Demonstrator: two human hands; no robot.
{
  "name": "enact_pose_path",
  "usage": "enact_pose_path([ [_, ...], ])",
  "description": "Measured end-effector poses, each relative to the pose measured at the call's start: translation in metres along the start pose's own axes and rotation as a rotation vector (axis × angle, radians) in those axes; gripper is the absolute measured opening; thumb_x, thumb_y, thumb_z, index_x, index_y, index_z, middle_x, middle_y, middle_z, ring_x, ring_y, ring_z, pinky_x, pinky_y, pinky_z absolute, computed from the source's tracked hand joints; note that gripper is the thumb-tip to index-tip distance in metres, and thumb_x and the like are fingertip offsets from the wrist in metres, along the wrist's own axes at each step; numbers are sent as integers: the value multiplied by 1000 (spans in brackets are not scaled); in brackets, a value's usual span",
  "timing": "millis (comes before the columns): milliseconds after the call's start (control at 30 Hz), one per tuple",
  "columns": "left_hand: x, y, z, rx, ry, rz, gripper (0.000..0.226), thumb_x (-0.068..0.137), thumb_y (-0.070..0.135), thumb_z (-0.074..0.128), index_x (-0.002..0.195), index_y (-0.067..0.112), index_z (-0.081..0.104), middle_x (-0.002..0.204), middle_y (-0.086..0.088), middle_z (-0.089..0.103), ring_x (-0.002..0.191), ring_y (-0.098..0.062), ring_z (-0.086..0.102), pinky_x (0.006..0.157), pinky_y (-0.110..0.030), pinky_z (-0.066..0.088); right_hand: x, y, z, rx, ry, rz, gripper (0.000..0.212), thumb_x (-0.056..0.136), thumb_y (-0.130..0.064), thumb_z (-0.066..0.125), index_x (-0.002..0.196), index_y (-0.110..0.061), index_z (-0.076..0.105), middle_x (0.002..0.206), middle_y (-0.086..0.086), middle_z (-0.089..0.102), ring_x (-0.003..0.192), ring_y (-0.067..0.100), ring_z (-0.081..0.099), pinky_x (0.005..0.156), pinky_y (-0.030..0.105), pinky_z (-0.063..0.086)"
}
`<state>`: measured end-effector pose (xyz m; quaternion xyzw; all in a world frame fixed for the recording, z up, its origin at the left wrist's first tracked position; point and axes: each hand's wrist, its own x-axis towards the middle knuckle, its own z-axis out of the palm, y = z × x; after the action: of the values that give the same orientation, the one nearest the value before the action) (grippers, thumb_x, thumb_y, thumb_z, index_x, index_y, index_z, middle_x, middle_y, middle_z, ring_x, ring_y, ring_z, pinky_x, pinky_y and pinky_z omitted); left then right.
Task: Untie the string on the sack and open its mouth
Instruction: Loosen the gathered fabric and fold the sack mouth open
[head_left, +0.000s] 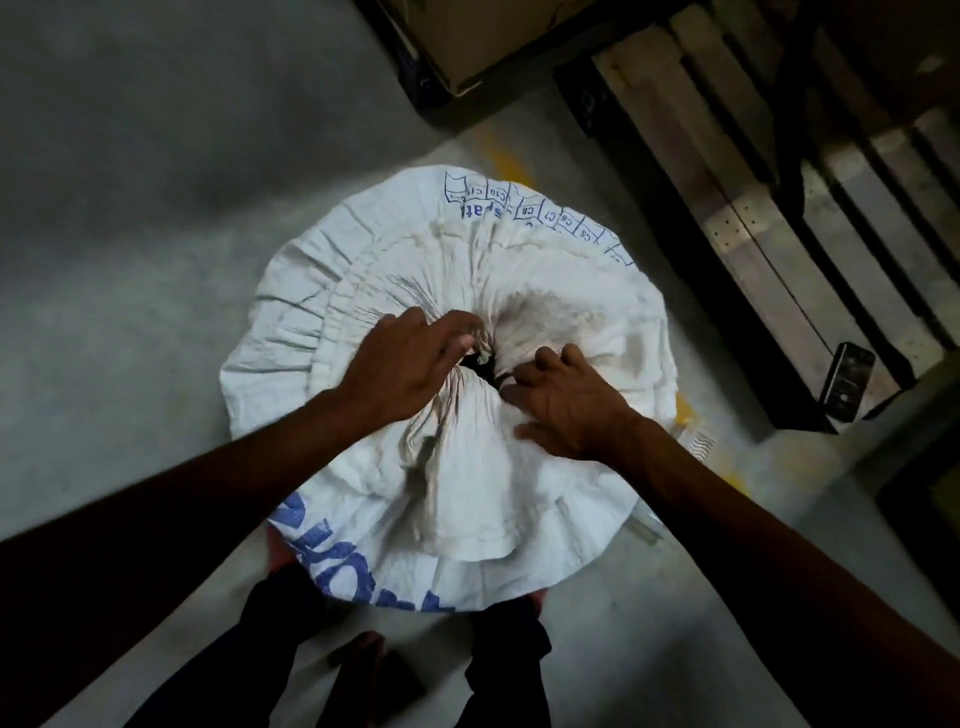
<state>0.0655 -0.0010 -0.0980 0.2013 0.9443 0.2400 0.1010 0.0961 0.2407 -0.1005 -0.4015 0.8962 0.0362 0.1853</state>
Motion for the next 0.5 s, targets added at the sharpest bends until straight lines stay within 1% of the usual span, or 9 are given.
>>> enact_pose_path([
  [33,4,0,-1,7,-29,-7,33,110,47,32,133,37,53,92,-4,72,93,-31,68,79,-44,52,-1,1,0,14,46,-23,36,71,-43,82,98,-22,72,104,5,70,93,34,59,77,42,27],
  [67,9,2,-2,12,-42,-16,33,110,48,30,132,36,52,92,-4,74,91,-33,69,77,-44,54,-3,0,-1,31,80,-52,26,69,-34,84,89,-23,71,105,4,69,93,34,59,76,42,28],
  [133,18,10,-5,-34,-42,-33,33,110,48,30,129,34,54,95,-1,78,89,-34,72,76,-42,55,-12,-2,-5,98,97,-121,15,73,-28,75,85,-23,67,112,2,68,99,35,59,78,44,36],
  [200,24,20,-8,-184,-17,-34,31,112,41,35,127,28,59,94,1,79,85,-22,74,76,-38,55,-25,-3,-8,166,49,-192,16,76,-29,64,90,-22,65,118,1,68,119,37,57,89,49,43],
  [267,22,30,-8,-341,-54,-2,28,112,34,39,125,23,62,90,3,78,72,0,70,76,-34,55,-37,-4,-12,218,-26,-249,22,75,-28,59,95,-20,62,116,2,69,137,36,49,104,55,38],
  [300,19,33,-7,-365,-101,37,28,111,35,39,125,23,61,89,3,76,71,2,69,76,-33,54,-41,-6,-14,242,-53,-265,23,75,-27,57,97,-20,61,114,3,69,141,34,45,110,57,34],
  [400,5,37,0,-322,-257,173,35,109,45,33,127,26,56,93,3,74,85,-13,71,79,-35,51,-49,-10,-16,251,-57,-293,24,86,-30,55,107,-18,60,114,6,70,135,30,50,117,55,29],
  [467,-2,31,3,-228,-280,241,37,108,46,32,126,25,56,90,1,73,82,-20,69,75,-39,48,-53,-12,-15,230,-60,-305,34,95,-35,54,121,-15,58,114,11,71,120,31,62,121,55,26],
  [500,-5,28,3,-185,-283,245,38,107,47,31,126,25,55,91,-1,72,81,-22,67,74,-40,47,-56,-13,-14,215,-86,-298,38,99,-39,49,127,-14,54,106,12,73,110,32,67,123,54,22],
])
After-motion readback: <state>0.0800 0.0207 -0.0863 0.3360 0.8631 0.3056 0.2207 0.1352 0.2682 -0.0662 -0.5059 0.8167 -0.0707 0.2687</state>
